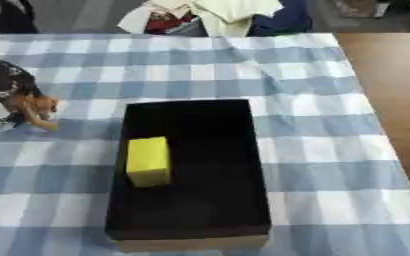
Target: Pick up objects on the table and place them in the box.
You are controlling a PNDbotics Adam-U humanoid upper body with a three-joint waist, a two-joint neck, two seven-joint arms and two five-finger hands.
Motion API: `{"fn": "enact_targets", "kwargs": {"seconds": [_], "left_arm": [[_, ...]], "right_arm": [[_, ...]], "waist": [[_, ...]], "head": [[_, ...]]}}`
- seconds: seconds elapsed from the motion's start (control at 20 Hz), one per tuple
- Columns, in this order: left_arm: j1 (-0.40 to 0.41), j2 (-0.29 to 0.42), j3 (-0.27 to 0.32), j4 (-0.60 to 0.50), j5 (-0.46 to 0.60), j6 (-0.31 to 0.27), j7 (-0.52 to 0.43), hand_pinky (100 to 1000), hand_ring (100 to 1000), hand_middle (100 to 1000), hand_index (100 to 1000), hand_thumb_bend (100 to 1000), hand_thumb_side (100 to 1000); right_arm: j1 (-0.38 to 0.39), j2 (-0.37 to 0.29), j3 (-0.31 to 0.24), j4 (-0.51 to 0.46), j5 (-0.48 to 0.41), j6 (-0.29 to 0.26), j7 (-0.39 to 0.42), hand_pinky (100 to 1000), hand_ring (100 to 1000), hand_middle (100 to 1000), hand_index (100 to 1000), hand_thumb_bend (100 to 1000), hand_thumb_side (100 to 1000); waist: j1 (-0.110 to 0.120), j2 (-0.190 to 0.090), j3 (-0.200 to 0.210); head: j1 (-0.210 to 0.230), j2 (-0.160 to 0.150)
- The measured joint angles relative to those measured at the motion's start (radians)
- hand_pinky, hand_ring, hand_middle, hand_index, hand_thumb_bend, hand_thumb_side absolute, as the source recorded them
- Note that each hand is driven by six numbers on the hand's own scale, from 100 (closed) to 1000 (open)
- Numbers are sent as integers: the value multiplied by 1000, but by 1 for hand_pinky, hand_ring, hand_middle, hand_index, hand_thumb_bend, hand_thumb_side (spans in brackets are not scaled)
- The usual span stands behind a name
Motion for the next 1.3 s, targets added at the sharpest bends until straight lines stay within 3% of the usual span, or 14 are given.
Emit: {"fn": "enact_targets", "kwargs": {"seconds": [0.2, 0.4, 0.7, 1.05, 1.3], "left_arm": [[-3, 0, 0, -59, 33, 34, 7, 532, 571, 466, 598, 100, 129], [-13, 0, -5, -124, 87, 86, 22, 531, 564, 465, 596, 100, 201], [-54, -3, -57, -253, 184, 156, 9, 532, 562, 465, 596, 100, 267], [-179, -61, -125, -305, 291, 171, -39, 531, 558, 464, 594, 100, 305], [-202, -74, -142, -305, 336, 174, -59, 530, 556, 465, 594, 100, 322]], "right_arm": [[8, 6, 0, -2, -1, 5, 1, 835, 801, 647, 767, 100, 719], [9, 8, 0, -6, -1, 7, 1, 837, 802, 647, 767, 100, 717], [17, 16, 0, -7, -1, 12, 5, 837, 802, 647, 767, 100, 716], [17, 17, 0, -11, -4, 15, 7, 838, 802, 646, 767, 100, 715], [17, 18, 0, -12, -4, 17, 7, 838, 802, 645, 767, 100, 714]], "waist": [[1, -11, 3], [6, -17, 3], [9, -26, 4], [10, -31, 5], [9, -32, 3]], "head": [[-7, 10], [-10, 18], [-12, 28], [-35, 44], [-44, 44]]}}
